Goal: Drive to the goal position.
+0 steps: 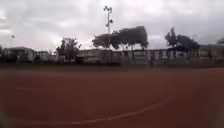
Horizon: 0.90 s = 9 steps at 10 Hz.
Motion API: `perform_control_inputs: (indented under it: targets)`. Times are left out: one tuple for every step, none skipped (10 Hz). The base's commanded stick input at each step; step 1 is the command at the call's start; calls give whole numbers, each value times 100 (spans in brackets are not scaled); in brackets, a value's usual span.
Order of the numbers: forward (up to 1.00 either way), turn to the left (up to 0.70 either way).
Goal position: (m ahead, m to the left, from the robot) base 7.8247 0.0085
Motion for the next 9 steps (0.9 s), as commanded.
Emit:
perform_control_inputs:
  targets:
    - [70,0]
    - [70,0]
    - [70,0]
    - [70,0]
    - [70,-1]
    - [70,-3]
    - [70,-22]
    - [70,-33]
    - [70,-33]
